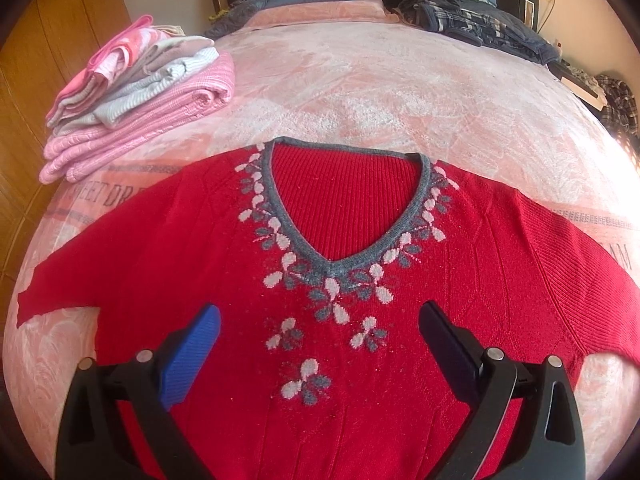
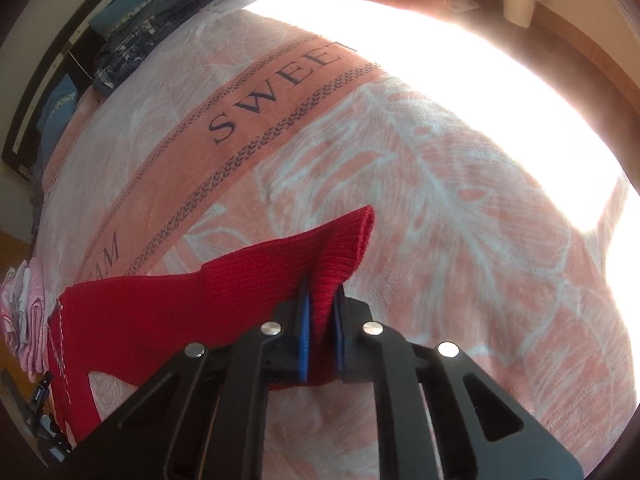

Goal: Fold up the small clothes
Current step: 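Fold the held sleeve across the sweater body with the right tool, release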

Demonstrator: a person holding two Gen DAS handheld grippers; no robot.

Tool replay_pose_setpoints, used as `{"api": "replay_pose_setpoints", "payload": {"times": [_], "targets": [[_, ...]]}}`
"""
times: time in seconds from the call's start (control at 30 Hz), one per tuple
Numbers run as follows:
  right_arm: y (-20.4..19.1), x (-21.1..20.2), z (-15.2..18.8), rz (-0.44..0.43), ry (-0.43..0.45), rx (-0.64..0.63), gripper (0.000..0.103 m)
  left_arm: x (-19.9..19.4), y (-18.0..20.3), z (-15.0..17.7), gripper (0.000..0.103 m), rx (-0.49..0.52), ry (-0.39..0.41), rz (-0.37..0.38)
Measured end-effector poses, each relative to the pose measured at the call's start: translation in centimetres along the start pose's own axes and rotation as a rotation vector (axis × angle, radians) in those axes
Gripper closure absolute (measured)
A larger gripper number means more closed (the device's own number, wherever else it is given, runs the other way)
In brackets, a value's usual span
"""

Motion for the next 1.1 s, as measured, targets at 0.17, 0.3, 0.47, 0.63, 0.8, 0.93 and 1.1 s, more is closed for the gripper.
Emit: {"api": "replay_pose_setpoints", "payload": {"times": [0.17, 0.3, 0.47, 0.63, 0.8, 0.93, 1.1], "targets": [[-6.3, -2.8, -1.0, -0.078, 0.045, -0.115, 0.096, -0.3, -2.1, -1.3, 0.004, -0.020, 0.015, -0.016], [-14.6, -3.1, -0.7, -0.157, 0.040, -0.244, 0.096, 0.1, -4.3, -1.8, 0.004, -0.037, 0.003, -0.031], [-26.5, -1.8, 2.2, -0.257, -0.013, -0.424, 0.096, 0.5, -7.0, -2.1, 0.004, -0.027, -0.017, -0.029], [-38.5, 0.1, 6.8, -0.391, -0.083, -0.560, 0.096, 0.7, -9.0, -2.4, 0.004, -0.015, -0.022, -0.026], [-48.9, 1.1, 11.0, -0.505, -0.132, -0.655, 0.096, 1.0, -10.6, -2.2, 0.004, -0.016, -0.048, 0.000], [-55.0, 1.7, 14.0, -0.587, -0.178, -0.698, 0.096, 1.2, -11.7, -2.2, 0.004, -0.009, -0.050, 0.014], [-59.7, 3.7, 17.8, -0.641, -0.253, -0.726, 0.094, 1.5, -12.4, -1.8, 0.004, -0.010, -0.072, 0.035]]}}
Point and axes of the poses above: each gripper's, at about its wrist camera, not at the fingertips, and x roughly the way its jaws point, y to its right, z to its underside, the point moved 9 cm from there along x, roughly the way its jaws point, and after that the axes turned 7 degrees about -x, right-handed, at the moved point
